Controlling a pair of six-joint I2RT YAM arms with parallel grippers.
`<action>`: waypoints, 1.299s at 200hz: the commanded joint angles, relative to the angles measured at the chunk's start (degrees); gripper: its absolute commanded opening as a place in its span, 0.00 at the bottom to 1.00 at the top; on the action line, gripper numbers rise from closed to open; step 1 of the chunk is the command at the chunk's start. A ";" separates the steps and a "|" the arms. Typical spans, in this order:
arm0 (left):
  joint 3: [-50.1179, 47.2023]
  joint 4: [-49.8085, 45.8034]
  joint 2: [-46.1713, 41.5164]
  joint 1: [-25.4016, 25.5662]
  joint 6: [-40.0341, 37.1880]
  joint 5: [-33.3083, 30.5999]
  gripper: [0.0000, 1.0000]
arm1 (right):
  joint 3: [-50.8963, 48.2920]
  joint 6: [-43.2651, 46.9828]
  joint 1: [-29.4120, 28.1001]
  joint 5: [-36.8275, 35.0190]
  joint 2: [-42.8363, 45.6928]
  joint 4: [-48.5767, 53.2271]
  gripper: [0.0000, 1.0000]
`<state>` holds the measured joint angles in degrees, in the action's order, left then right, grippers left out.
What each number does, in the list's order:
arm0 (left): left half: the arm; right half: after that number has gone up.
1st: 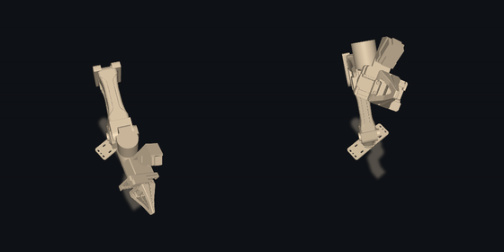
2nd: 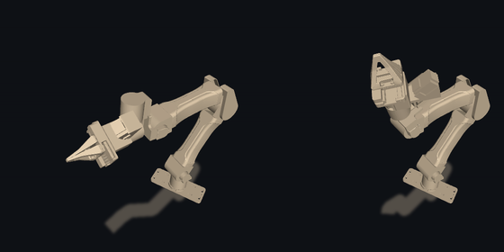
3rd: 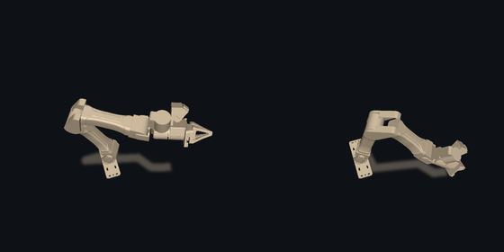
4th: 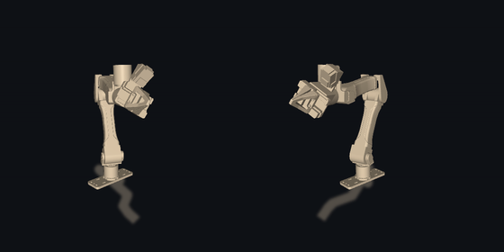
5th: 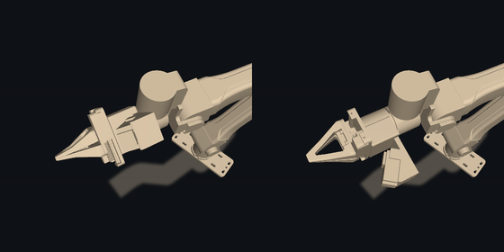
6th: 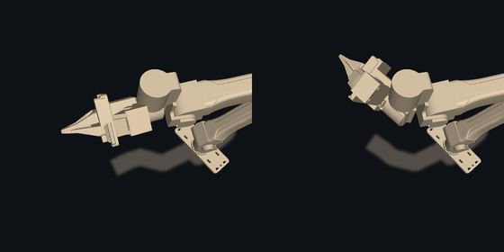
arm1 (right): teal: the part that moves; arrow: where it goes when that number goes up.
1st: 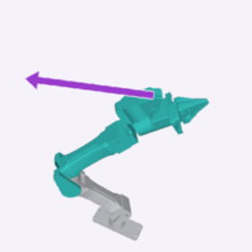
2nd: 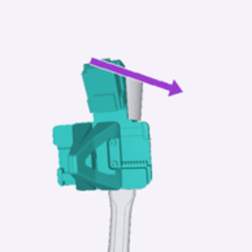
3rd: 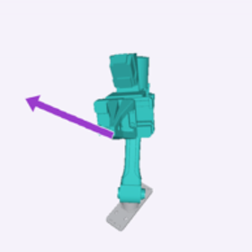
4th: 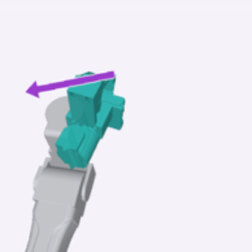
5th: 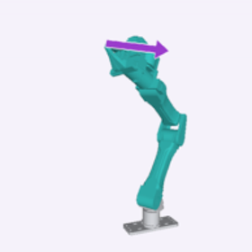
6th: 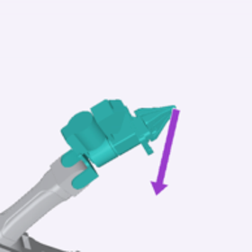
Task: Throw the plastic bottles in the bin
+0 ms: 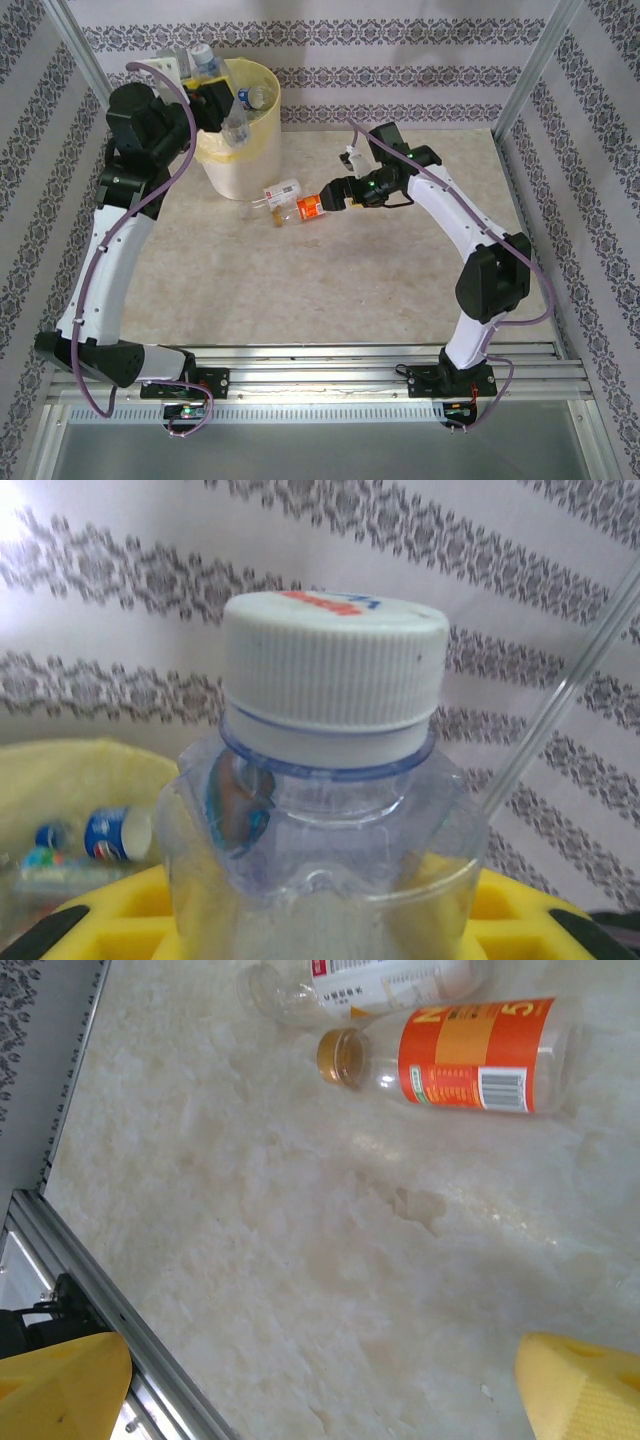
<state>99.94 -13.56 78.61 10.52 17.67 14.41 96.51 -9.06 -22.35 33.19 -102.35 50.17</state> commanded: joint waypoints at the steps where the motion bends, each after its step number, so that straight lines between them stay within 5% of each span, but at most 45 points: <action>1: 5.19 8.84 0.64 0.55 -4.36 -3.93 0.22 | 3.04 0.25 -0.11 1.44 -1.23 1.64 0.98; 98: 7.53 35.86 -0.62 0.57 -16.91 -11.53 0.21 | 6.07 0.40 -0.06 1.74 -3.36 3.05 0.98; 189: 4.12 28.78 9.52 -1.56 -11.56 -12.65 0.23 | 9.95 0.79 0.20 1.96 -6.47 4.83 0.98; 206: 2.27 24.86 13.12 -2.44 -9.54 -14.97 0.33 | 9.55 0.93 0.45 2.03 -6.45 4.94 0.98; 223: 1.26 19.37 16.99 -3.29 -7.49 -15.89 0.72 | 9.31 1.44 0.61 2.49 -6.18 5.27 0.98; 240: 4.96 10.37 20.25 -3.62 -4.25 -16.19 0.97 | 9.49 2.31 0.98 1.93 -5.96 6.37 0.98; 260: 7.93 7.44 20.92 -3.43 -2.35 -14.45 1.00 | 8.47 2.27 1.77 1.94 -5.34 6.24 0.98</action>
<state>102.85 1.58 101.08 7.38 10.59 -0.45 104.90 -8.34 -21.71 34.00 -108.16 55.09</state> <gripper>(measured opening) 0.993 0.978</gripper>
